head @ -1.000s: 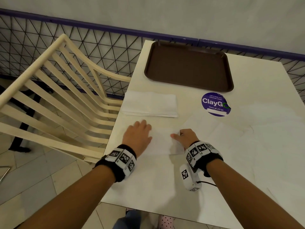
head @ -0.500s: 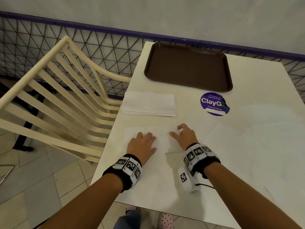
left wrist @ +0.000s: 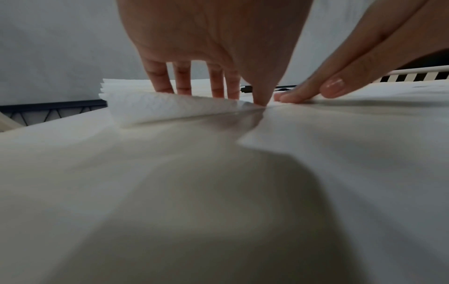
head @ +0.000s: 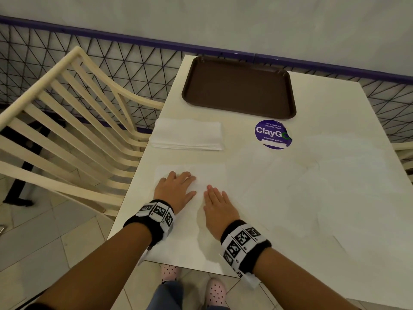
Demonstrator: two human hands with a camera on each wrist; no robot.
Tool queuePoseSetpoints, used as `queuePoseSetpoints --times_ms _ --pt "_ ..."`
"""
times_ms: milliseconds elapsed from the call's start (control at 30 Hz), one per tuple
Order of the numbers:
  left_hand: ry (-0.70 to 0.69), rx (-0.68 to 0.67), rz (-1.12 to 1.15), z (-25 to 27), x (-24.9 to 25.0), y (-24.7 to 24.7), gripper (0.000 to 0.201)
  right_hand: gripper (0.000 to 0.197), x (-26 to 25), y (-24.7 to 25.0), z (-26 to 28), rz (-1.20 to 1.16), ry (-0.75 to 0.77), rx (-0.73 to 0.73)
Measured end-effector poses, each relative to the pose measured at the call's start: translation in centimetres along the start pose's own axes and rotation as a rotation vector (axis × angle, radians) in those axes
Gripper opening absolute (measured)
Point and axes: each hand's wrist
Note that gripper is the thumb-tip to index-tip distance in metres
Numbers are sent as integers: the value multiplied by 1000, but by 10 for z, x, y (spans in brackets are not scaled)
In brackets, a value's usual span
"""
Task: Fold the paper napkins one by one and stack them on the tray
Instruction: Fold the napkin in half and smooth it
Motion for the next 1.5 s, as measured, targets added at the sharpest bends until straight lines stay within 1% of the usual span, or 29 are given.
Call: queuePoseSetpoints --times_ms 100,233,300,333,367,400,467,500,567,600,633,700,767,833,900,967,1000,1033,1100,1167,1233,1267,1400,1467,1500 --pt "56 15 7 1 1 0 58 53 9 2 7 25 -54 -68" --pt "179 58 93 13 -7 4 58 55 10 17 9 56 -31 -159" --pt "232 105 110 21 -8 6 55 55 8 25 8 64 -26 -171" --pt "222 122 130 23 -6 6 53 53 7 30 9 71 -22 -160" --pt "184 113 138 26 -1 4 51 51 7 35 9 78 -14 -149" --pt "102 93 127 26 7 0 49 49 7 39 10 79 -13 -151" --pt "-122 67 126 28 30 -3 38 46 7 46 10 54 -4 -161" --pt "-188 94 115 28 40 -6 33 44 7 49 10 41 -3 -163" --pt "-179 27 31 29 54 -12 38 41 8 54 11 19 -2 -164" --pt "-172 37 -31 29 54 -17 41 40 10 54 11 11 1 -164" --pt "-161 67 -39 31 55 -19 41 39 10 54 11 4 3 -165" --pt "-106 17 4 35 50 -20 38 37 13 52 11 -9 -1 -160" --pt "-72 97 -29 41 35 -25 26 36 15 49 9 -25 -10 -166" --pt "-30 149 -46 50 18 -27 35 37 17 46 8 -37 -9 -172" --pt "85 160 -17 63 1 -22 37 36 17 46 8 -33 3 -168" --pt "204 140 8 75 -13 -15 32 35 19 47 7 -26 13 -153" --pt "265 114 10 78 -20 -13 30 35 19 48 7 -24 17 -145" --pt "322 81 -22 80 -24 -11 32 35 20 48 8 -22 24 -137" --pt "338 100 -29 78 -29 -5 37 33 20 50 7 -14 36 -113" --pt "286 125 28 67 -23 -1 42 30 21 53 5 1 44 -86" --pt "186 100 42 52 -13 3 51 29 21 56 2 27 53 -76" --pt "153 86 10 44 -7 5 55 28 21 58 0 41 56 -76" --pt "61 50 -321 22 13 16 58 28 21 62 -7 58 50 -64" --pt "-21 0 -424 13 15 13 60 30 21 65 -10 47 48 -67" --pt "-87 24 -445 10 13 10 59 32 21 66 -11 42 48 -68"
Point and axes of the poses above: each hand's wrist, its own z-axis away from the middle knuckle, its own y-axis out of the back of the hand, x = y × z, and after that the axes turned 4 degrees about z, right-handed
